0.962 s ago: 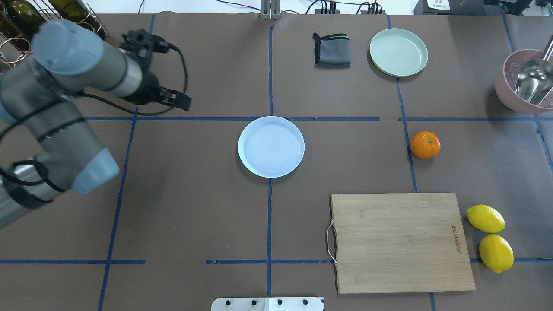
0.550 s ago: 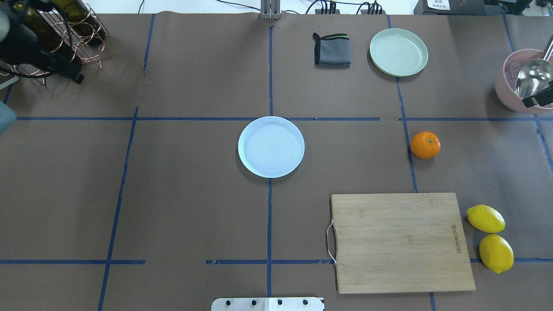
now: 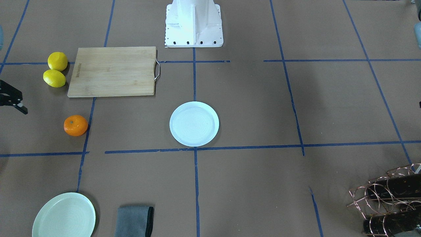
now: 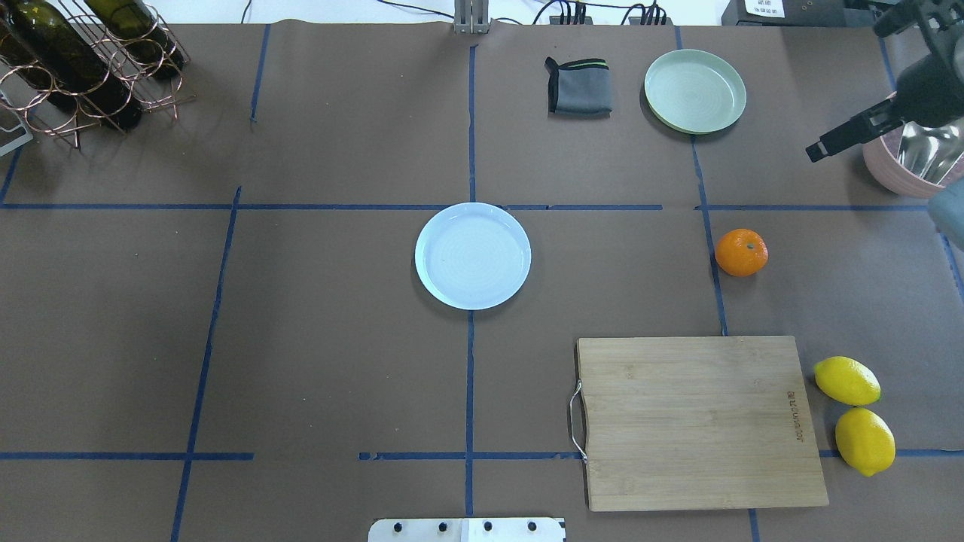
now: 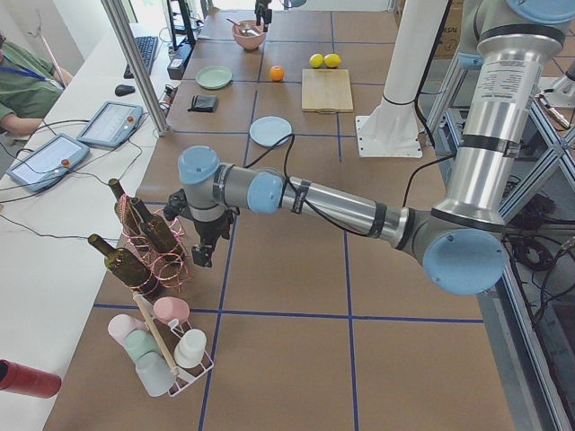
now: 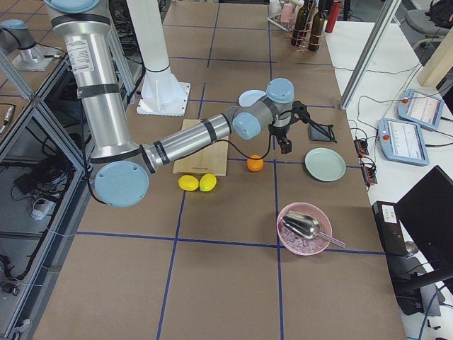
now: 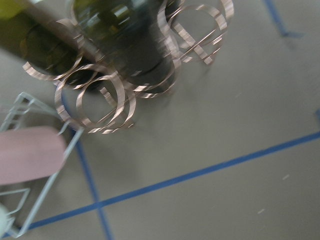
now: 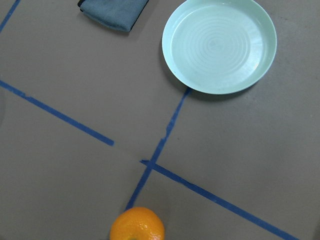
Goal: Pick orange to plate
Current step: 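Reach the right gripper down to the orange and grasp it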
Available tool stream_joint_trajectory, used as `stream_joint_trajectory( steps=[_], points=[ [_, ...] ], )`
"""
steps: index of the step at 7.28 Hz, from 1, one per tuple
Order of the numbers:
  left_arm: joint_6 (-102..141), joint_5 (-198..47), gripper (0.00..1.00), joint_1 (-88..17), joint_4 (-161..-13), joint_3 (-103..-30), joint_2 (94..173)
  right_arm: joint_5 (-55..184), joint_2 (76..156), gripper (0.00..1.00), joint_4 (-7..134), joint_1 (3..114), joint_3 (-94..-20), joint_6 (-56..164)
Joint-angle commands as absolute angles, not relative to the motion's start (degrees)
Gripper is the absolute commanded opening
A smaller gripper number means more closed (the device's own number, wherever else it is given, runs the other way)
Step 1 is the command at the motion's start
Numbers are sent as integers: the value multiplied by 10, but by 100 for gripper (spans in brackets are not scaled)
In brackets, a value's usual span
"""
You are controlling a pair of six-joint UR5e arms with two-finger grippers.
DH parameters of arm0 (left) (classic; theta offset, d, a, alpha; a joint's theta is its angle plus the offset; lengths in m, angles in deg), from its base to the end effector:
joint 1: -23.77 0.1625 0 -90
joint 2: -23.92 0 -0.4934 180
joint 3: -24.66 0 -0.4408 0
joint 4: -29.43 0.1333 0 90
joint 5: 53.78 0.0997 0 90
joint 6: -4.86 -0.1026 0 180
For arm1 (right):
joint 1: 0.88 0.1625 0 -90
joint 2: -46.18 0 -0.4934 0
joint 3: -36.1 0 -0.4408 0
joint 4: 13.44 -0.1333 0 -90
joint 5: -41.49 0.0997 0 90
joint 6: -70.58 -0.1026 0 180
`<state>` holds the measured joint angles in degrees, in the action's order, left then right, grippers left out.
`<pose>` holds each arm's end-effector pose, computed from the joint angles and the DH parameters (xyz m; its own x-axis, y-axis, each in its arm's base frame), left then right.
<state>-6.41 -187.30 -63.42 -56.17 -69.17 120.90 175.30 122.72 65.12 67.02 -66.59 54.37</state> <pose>-0.0331 -0.6027 0.6324 0.6971 0.3041 -0.6493 -0.1886 0.9515 0.2432 -0.1811 -0.6115 0.4459 0.5727 -0.4315 0.6970 0.1440 0.8900 0.4326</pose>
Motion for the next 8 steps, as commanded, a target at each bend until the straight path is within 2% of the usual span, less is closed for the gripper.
stream_joint_trajectory(
  steps=[1,3,8],
  points=[
    [-82,-1912,100,-685,-559,-688,1134,1707,1183,100,727,628,-667,524],
    [-81,-1910,100,-693,-557,-687,1123,1661,1197,100,719,579,-662,476],
    [-81,-1912,100,-693,-559,-694,1127,1533,1280,100,533,466,-645,319]
  ],
)
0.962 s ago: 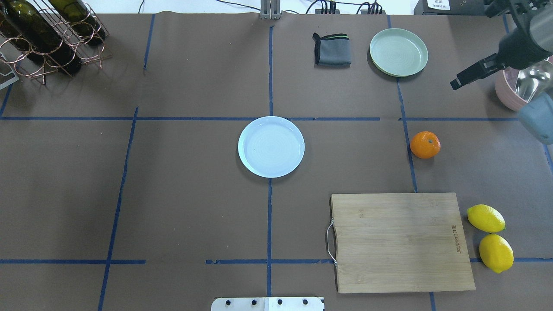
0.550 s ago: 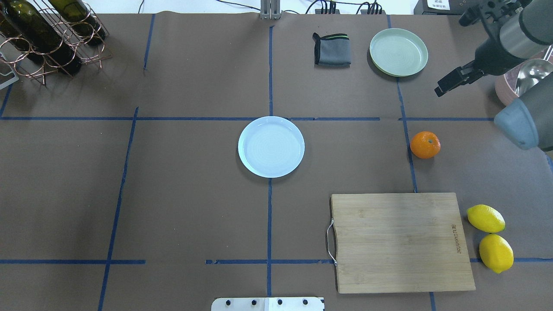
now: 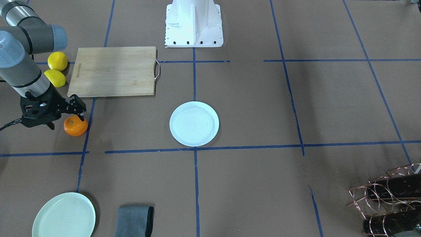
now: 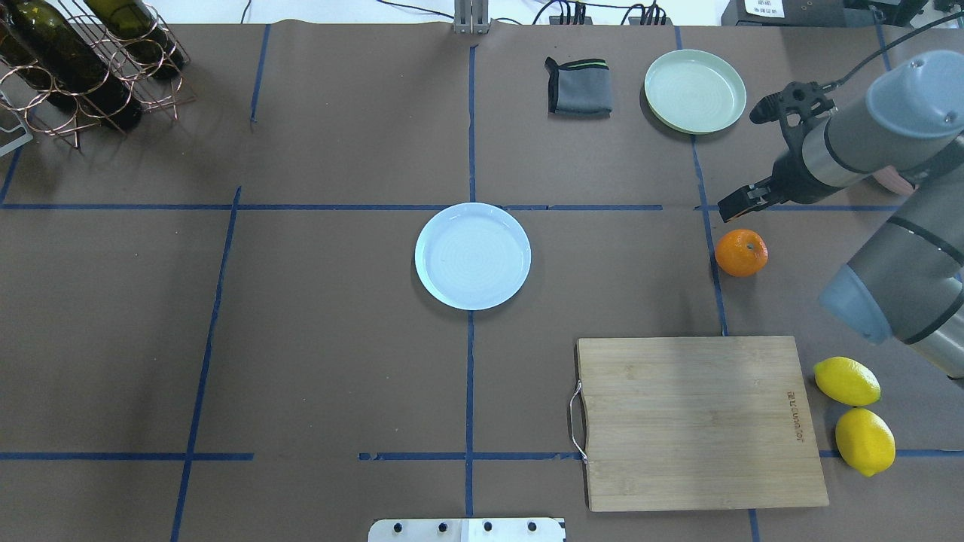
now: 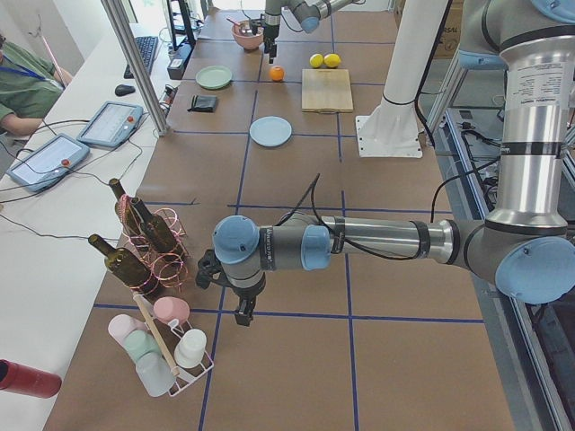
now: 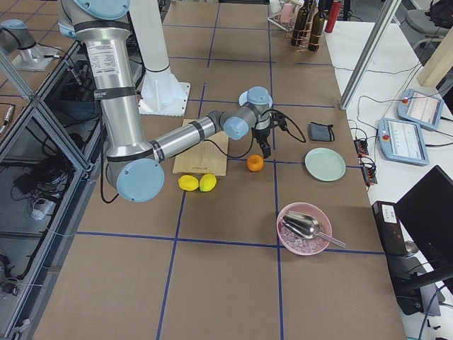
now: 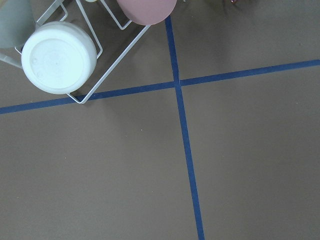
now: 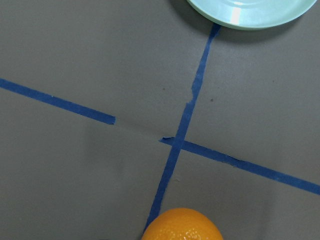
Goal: Pick orange to plate
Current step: 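Reach the right gripper down to the orange and grasp it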
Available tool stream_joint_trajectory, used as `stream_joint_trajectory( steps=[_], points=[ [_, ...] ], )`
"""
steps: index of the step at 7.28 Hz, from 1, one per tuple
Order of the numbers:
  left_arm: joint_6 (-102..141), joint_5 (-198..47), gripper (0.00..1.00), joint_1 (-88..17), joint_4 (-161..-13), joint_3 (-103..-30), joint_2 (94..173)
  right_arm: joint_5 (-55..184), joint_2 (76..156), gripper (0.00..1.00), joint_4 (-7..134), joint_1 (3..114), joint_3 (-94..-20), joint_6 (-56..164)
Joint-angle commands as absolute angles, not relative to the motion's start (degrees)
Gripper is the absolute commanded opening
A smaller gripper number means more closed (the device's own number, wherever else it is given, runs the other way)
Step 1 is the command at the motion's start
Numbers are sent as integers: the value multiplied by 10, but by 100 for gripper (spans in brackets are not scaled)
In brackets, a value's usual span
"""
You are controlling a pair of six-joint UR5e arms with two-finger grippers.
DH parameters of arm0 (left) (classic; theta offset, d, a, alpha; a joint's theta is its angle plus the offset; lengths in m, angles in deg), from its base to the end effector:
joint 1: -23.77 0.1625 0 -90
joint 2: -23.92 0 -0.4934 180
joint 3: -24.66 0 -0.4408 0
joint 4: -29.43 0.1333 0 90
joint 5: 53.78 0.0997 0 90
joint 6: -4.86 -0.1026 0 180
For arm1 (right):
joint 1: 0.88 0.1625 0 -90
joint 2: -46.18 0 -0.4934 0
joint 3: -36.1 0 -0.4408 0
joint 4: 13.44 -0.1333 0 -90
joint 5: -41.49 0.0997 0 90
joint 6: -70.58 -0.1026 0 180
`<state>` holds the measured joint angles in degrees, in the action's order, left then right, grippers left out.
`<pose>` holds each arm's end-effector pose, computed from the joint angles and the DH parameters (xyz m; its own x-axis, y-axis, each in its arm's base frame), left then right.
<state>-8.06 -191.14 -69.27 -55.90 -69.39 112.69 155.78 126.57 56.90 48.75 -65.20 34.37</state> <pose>-0.0857 -0.5233 0.7068 0.6699 0.1650 -0.7238 -0.0993 0.9861 0.1329 -0.3391 -0.5395 0.4978 0.7111 -0.2989 0.6363 0.0891 0.9361 0.3402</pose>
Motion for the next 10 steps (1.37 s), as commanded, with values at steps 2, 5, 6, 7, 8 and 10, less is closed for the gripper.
stream_joint_trajectory(
  steps=[2,5,6,7,8,10],
  points=[
    [-81,-1912,100,-692,-560,-695,1126,1509,1282,100,527,446,-632,309],
    [-81,-1912,100,-693,-560,-695,1124,1495,1281,100,526,440,-611,313],
    [-81,-1913,100,-692,-560,-695,1124,1485,1280,100,526,431,-601,310],
    [-81,-1913,100,-692,-561,-695,1125,1482,1278,100,526,427,-594,309],
    [-81,-1914,100,-692,-561,-695,1125,1482,1277,92,526,426,-594,309],
    [-81,-1914,100,-692,-561,-695,1126,1486,1270,10,526,426,-608,309]
  ],
)
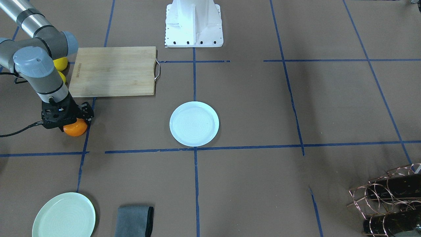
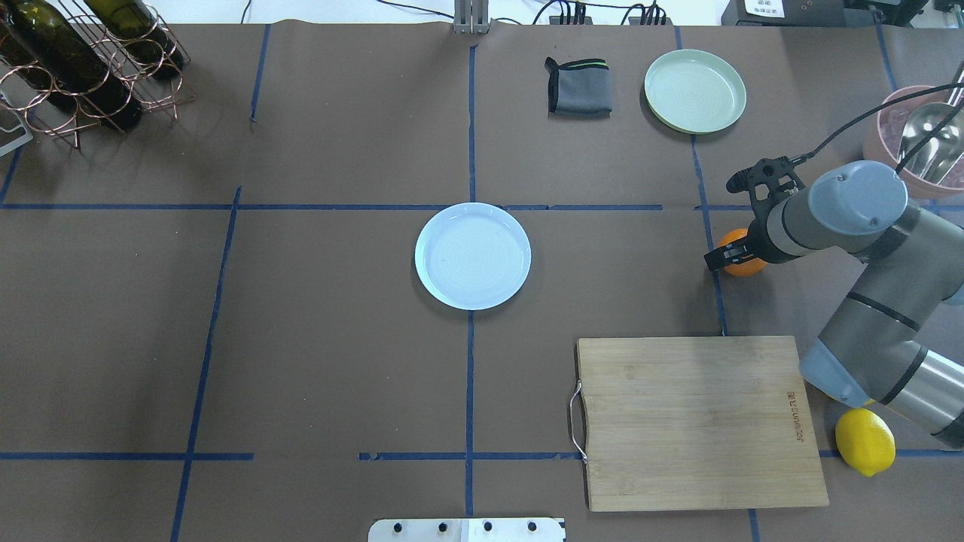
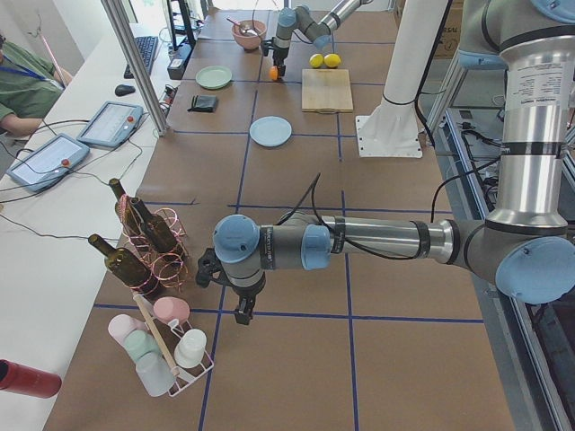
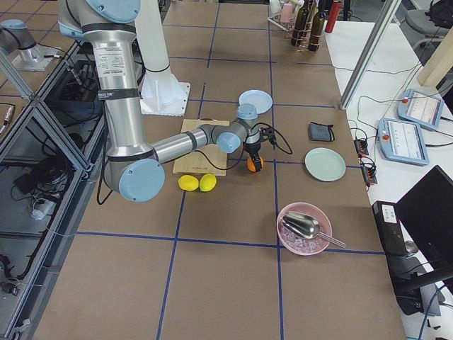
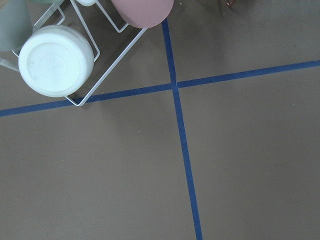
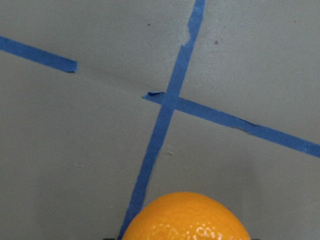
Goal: Pick orange to plate
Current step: 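Carry the orange with the right gripper and lower it onto the white plate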
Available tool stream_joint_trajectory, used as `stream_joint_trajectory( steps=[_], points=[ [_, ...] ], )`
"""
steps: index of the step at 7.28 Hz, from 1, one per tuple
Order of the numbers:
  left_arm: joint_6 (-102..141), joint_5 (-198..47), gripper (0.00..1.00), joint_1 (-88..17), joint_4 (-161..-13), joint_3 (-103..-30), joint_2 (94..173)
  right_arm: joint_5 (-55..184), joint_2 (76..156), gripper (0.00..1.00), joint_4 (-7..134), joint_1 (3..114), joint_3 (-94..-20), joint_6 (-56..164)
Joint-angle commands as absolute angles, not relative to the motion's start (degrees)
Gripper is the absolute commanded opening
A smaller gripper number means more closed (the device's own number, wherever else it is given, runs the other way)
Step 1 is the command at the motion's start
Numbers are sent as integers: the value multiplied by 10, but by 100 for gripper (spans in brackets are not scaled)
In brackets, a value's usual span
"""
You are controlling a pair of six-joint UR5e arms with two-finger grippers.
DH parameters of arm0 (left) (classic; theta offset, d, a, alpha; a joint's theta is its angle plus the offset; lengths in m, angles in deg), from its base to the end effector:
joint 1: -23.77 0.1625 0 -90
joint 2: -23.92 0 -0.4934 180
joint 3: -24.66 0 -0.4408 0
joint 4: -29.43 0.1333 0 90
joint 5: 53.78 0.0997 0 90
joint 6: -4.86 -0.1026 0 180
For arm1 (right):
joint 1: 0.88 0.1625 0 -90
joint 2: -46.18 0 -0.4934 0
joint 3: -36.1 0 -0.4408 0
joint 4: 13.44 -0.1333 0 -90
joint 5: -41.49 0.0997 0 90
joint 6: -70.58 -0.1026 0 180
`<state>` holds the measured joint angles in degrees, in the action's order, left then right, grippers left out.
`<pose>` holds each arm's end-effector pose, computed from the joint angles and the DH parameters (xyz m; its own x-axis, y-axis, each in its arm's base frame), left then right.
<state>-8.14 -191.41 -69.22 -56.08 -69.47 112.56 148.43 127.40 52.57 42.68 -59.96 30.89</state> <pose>-0.0849 -0.5224 0.7066 0.6664 0.1687 -0.7263 -0.1003 0.9855 0.1369 -0.3930 -0.5164 0.5512 0.7659 -0.2875 0.5751 0.0980 0.9362 0.3375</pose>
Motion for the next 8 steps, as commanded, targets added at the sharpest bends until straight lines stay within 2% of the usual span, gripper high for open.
stream_joint_trajectory(
  steps=[1,2,4,6,8],
  points=[
    [-81,-1914,100,-692,-561,-695,1126,1486,1258,6,527,425,-623,307],
    [-81,-1915,100,-692,-561,-695,1126,1486,1219,7,536,420,-631,264],
    [-81,-1914,100,-693,-561,-703,1125,1458,1064,9,649,361,-603,143],
    [-81,-1915,100,-692,-561,-704,1126,1415,927,12,700,327,-505,71],
    [-81,-1916,100,-693,-561,-706,1127,1359,838,14,699,286,-392,27]
  ],
)
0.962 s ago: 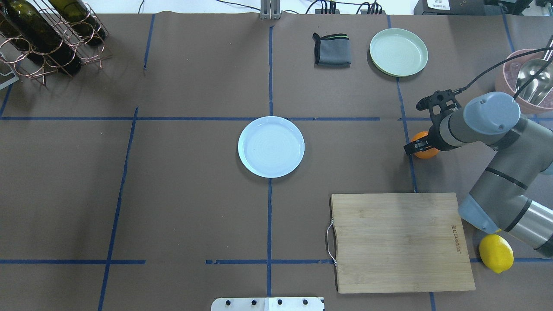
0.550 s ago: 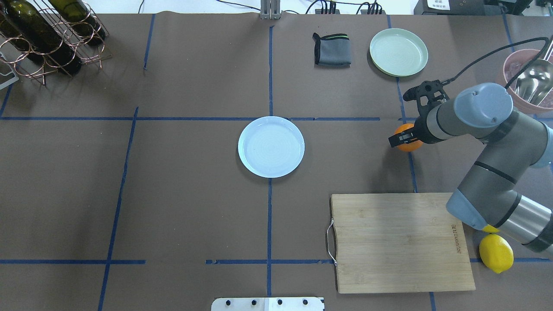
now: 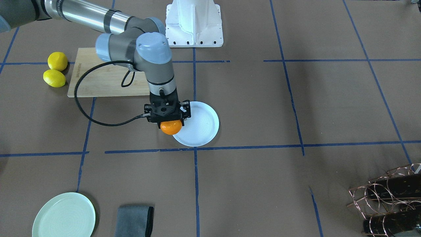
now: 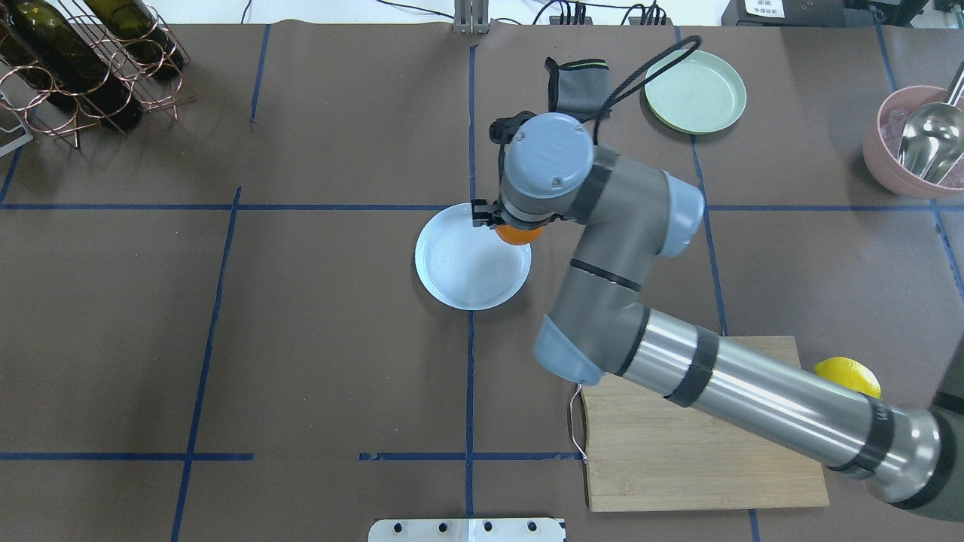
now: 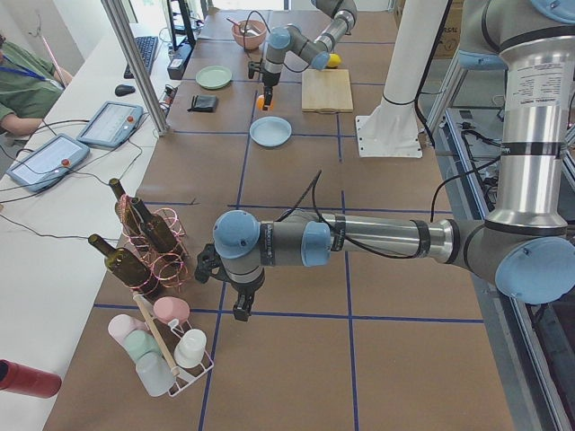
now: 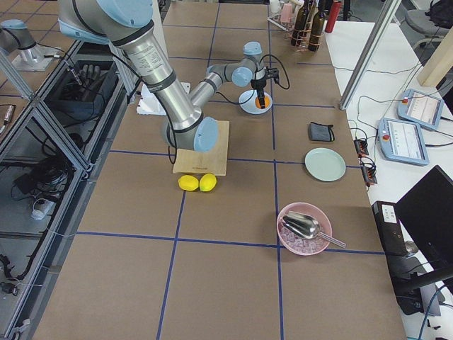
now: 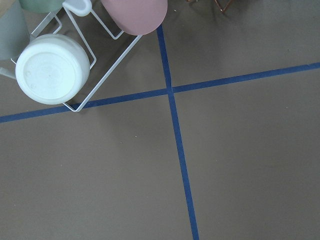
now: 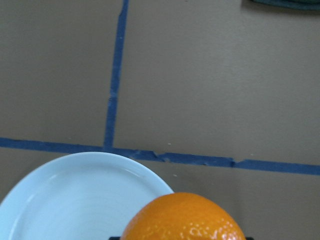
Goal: Pick orange to plate
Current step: 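Carry the orange with the right gripper and lower it onto the white plate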
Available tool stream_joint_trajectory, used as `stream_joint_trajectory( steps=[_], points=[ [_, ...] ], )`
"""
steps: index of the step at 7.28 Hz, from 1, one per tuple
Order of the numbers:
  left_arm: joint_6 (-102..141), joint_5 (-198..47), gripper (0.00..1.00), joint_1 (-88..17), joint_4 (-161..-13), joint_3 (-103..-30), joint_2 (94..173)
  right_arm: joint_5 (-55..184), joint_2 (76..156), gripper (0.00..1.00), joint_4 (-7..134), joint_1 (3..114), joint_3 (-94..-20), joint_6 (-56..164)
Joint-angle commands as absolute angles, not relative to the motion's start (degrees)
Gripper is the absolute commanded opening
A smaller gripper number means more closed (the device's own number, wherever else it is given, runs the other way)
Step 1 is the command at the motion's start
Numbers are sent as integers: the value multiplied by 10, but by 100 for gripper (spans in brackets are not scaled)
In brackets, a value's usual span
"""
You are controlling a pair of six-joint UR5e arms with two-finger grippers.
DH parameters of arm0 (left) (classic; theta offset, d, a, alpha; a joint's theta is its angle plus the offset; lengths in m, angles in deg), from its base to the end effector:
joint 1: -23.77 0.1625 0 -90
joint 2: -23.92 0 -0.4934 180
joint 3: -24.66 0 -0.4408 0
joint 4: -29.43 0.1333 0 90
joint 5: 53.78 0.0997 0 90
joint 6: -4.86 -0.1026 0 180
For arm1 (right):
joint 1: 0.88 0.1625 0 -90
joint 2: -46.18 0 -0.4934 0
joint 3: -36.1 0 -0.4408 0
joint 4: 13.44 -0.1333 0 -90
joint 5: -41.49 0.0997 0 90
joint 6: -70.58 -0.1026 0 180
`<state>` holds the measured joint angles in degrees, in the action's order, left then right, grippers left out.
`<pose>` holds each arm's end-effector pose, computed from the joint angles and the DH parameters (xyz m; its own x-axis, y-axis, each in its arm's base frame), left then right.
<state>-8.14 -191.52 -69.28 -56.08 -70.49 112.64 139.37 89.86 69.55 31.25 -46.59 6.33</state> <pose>-0.0854 -0.5239 0.6961 0.6659 0.1820 -0.7235 -0.0991 0.9828 0.1559 -0.6494 -0.5486 0.2246 0.7222 -0.0546 0.6895 -0.1438 0.9633 0.2269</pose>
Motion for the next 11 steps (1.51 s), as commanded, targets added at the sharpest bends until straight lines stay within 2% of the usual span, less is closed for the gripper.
stream_joint_trajectory(
  steps=[1,2,4,5,6,9,11],
  points=[
    [-81,-1916,100,-692,-561,-706,1128,1347,832,18,701,274,-374,25],
    [-81,-1916,100,-692,-561,-706,1129,1338,829,21,701,267,-370,24],
    [-81,-1916,100,-692,-560,-710,1128,1331,836,44,701,258,-366,24],
    [-81,-1916,100,-692,-561,-711,1129,1321,834,78,702,256,-367,24],
    [-81,-1916,100,-692,-560,-711,1128,1321,830,100,704,256,-368,26],
    [-85,-1914,100,-693,-561,-714,1128,1359,827,100,724,293,-404,62],
    [-87,-1914,100,-693,-561,-714,1124,1468,839,100,798,383,-467,180]
  ],
)
